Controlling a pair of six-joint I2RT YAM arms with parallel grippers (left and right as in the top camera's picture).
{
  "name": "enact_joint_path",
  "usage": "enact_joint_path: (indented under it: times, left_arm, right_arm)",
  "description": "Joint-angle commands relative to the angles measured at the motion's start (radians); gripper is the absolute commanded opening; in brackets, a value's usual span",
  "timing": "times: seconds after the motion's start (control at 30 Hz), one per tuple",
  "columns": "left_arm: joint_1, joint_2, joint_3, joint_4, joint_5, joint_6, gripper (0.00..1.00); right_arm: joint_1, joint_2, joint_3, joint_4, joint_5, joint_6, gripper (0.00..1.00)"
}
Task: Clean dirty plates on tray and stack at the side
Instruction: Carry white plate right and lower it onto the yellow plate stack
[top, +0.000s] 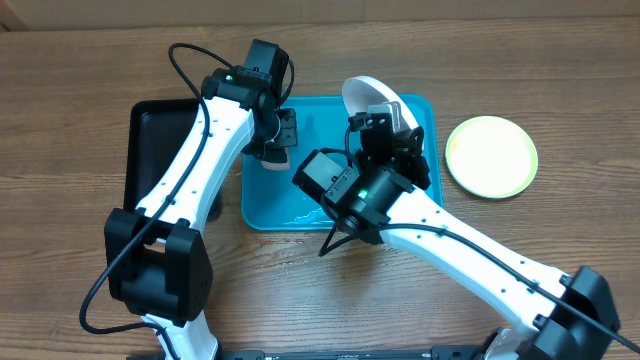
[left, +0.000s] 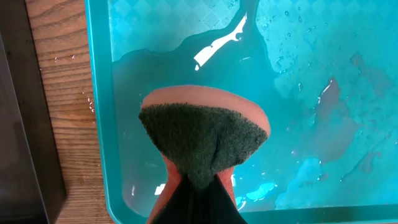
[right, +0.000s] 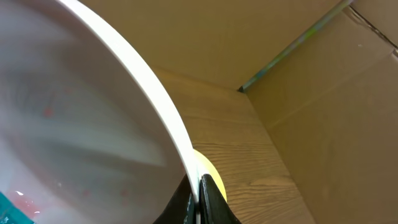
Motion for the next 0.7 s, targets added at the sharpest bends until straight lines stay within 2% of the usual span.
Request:
enact_joint_path:
  times: [0.0,0.67]
  left_arm:
    - [-0.003,-0.002,0.0,0.0,-0.007,0.003,0.04]
    - [-0.003,-0.002,0.0,0.0,-0.007,0.004,0.04]
  right_arm:
    - [0.001,-0.076,0.032,0.013,0.044,0.015,0.04]
    - [0.001,-0.093,0.032,0.013,-0.042,0.016,0.04]
